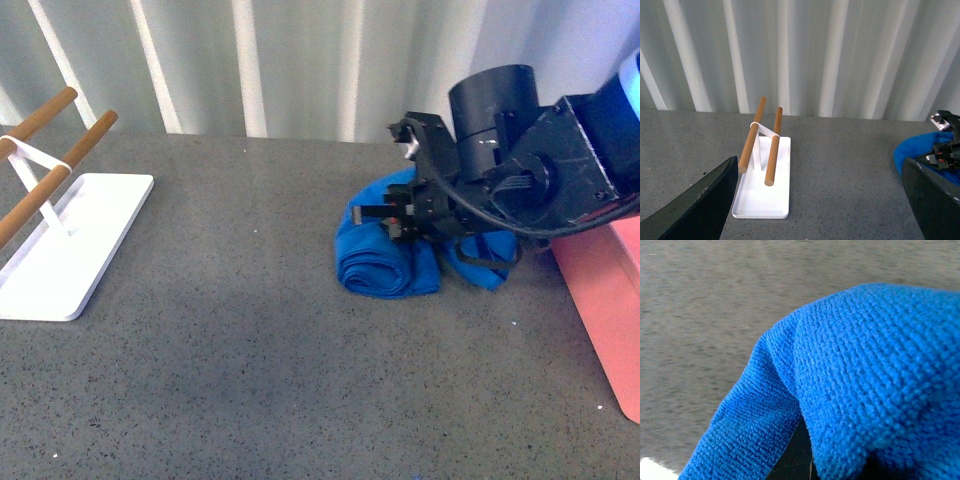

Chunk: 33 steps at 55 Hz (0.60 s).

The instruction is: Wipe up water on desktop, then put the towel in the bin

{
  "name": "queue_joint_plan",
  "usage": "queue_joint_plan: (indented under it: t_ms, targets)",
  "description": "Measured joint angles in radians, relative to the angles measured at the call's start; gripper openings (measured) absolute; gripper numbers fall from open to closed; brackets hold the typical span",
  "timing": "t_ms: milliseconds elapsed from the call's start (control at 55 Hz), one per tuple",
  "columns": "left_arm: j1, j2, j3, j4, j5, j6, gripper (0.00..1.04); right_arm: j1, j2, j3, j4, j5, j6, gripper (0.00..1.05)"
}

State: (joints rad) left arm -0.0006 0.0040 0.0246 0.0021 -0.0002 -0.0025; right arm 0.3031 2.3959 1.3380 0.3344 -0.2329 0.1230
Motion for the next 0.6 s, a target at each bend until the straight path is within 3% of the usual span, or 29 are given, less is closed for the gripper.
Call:
queue_joint_plan:
  t_ms: [127, 273, 600]
  targets:
    - [0.000, 0.000, 0.000, 0.000, 0.000, 0.000, 0.98, 0.085, -0.002, 0.004, -0.003, -0.112, -0.002, 0.04]
    - [0.000, 0.000, 0.000, 0.000, 0.000, 0.000, 0.98, 0.161, -0.068, -0.125, -0.047, -0.121, -0.004, 0.04]
    - [0.000, 0.000, 0.000, 0.000, 0.000, 0.000, 0.98, 0.115, -0.345, -0.477, -0.208, -0.115, -0.175, 0.04]
